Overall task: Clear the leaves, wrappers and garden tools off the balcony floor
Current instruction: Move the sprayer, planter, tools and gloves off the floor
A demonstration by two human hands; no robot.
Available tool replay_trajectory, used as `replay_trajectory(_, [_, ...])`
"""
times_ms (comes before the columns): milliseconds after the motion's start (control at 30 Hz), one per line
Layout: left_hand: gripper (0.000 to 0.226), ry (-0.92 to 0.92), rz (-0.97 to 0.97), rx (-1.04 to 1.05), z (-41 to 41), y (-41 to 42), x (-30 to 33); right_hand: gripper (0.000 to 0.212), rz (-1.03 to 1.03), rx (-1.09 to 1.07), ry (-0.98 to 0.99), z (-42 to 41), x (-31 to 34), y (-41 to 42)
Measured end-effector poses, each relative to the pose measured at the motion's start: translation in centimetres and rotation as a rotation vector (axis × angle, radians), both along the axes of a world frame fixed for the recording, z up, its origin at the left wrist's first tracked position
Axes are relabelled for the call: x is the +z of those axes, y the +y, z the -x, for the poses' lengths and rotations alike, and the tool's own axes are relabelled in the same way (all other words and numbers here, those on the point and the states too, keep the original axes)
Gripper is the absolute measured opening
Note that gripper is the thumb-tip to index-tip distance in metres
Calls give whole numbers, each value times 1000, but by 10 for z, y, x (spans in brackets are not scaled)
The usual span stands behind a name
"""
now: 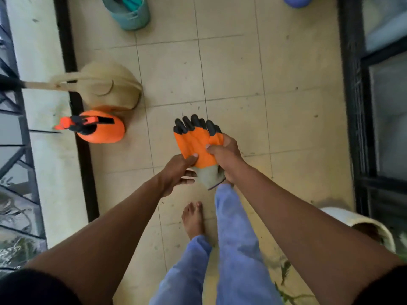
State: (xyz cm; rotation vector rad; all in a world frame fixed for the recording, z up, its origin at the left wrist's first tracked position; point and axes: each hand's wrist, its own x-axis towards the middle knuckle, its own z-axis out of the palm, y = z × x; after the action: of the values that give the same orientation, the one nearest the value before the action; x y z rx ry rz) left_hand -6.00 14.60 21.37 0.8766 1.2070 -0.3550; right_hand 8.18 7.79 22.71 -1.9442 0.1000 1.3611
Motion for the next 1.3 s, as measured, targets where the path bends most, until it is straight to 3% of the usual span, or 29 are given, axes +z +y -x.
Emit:
replay_trajectory(133, [41, 63, -12, 246, -30, 46, -7, 42, -23, 61, 48, -34, -11, 56])
replay_trajectory(367, [49, -120, 307, 877, -86, 141, -7, 41, -23, 226, 121, -88, -13, 151])
replay_trajectory(467, [37, -85, 192, 988, -107, 186, -11, 38, -6, 240, 148, -109, -16, 199])
replay_trajectory(533, [32, -53, 109, 961, -118, 216, -14, 41, 7, 260, 159, -117, -23, 234])
replay_trajectory(633, [43, -18, 70, 932, -127, 265, -26, 42, 28, 307, 143, -124, -38, 292])
replay_trajectory(733, [34, -21, 39, 840, -136, 322, -38, 42, 46, 305, 57, -133, -48, 354])
replay_trajectory(867, [22, 130, -99, 778, -145, 394, -41, 81, 52, 432, -106, -140, -44, 421])
replay_trajectory(933, [41, 194, -202, 776, -151, 429, -46, 88, -32, 527, -173, -145, -44, 453])
replay_trajectory(1067, [88, 255, -394, 543, -163, 487, -57, 70, -106, 723, -275, -154, -63, 516])
replay_trajectory(1167, [90, 208, -522, 494, -173, 512, -73, 67, -67, 833, -333, -166, -86, 553])
replay_trajectory(1300, [79, 177, -708, 487, -194, 545, -97, 79, -108, 974, -410, -178, -123, 594])
